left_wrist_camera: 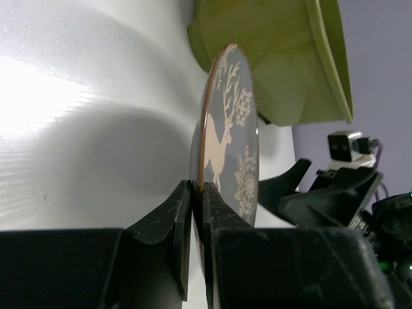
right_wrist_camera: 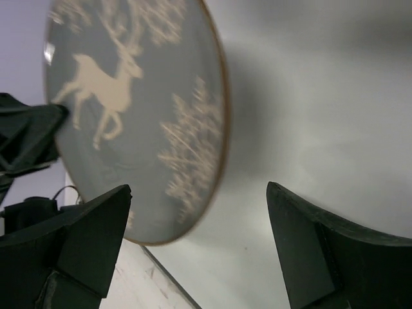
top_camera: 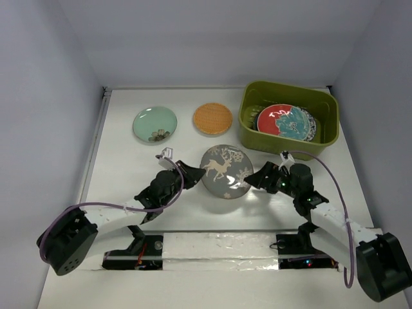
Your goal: Place the plates into the plastic bin on the countertop
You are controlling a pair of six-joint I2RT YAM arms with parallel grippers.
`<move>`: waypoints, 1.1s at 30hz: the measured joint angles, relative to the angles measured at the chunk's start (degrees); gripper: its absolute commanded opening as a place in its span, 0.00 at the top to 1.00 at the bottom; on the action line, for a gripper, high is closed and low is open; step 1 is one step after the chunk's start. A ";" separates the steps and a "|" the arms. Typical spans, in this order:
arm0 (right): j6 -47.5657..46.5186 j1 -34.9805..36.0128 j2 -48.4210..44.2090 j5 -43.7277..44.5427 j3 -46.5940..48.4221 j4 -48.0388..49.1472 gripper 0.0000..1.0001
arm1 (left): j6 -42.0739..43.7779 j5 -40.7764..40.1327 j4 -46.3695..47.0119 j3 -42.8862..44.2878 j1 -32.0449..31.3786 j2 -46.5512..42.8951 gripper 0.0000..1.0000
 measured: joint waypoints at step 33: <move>2.67 1.14 -6.91 13.81 26.77 -14.60 1.00 | 4.31 -0.59 -14.58 14.14 4.81 -11.50 0.42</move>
